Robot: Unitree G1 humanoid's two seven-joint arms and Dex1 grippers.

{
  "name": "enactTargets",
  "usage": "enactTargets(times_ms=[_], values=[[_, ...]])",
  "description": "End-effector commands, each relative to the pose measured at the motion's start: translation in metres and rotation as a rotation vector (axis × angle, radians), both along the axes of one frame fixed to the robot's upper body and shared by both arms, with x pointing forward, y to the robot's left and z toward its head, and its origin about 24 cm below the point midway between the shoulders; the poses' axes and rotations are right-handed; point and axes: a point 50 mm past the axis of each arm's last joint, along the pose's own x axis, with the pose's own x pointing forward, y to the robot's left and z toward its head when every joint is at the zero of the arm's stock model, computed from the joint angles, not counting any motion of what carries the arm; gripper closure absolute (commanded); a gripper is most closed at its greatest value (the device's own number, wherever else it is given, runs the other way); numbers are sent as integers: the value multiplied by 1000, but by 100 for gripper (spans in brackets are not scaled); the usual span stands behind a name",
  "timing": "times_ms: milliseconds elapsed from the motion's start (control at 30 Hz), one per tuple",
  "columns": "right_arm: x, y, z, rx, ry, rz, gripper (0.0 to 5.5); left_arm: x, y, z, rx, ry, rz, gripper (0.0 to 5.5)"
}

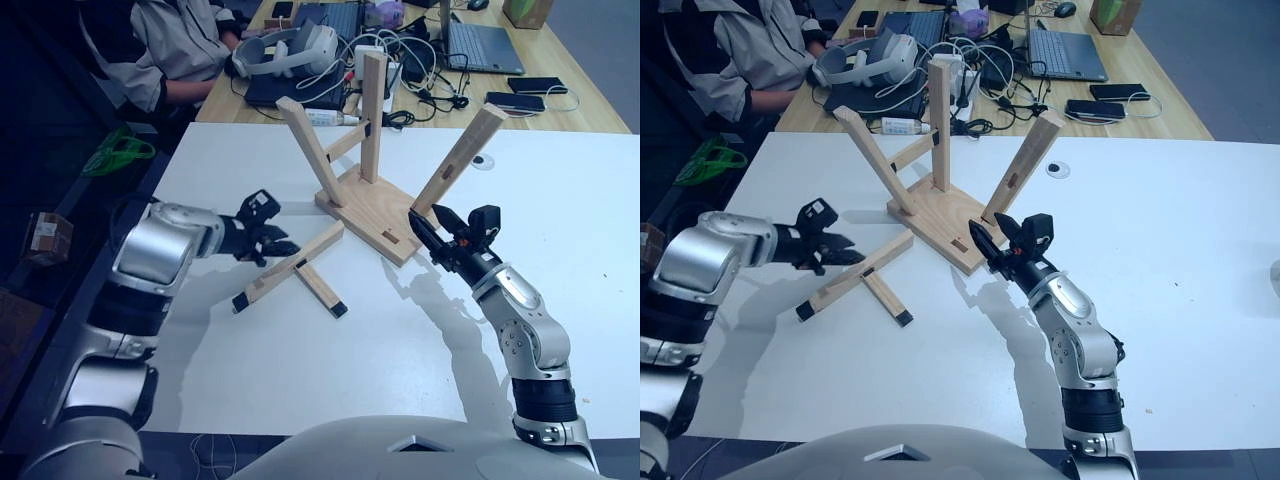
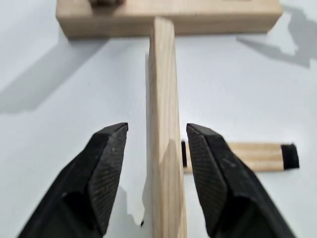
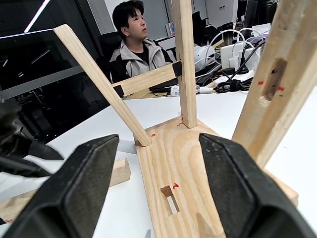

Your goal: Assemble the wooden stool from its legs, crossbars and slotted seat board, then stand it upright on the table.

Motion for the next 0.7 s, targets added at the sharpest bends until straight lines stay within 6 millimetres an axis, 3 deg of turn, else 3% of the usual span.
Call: enactTargets(times_ms=[33, 233, 700], values=[[5, 0, 4, -10, -10, 9, 250, 19, -21, 2, -2, -3, -30, 333], [6, 3, 6, -3, -20, 15, 250, 33, -26, -9, 66, 62, -79, 333], [9, 6, 7, 5, -28, 13, 250, 40, -29, -20, 66, 142, -92, 333]])
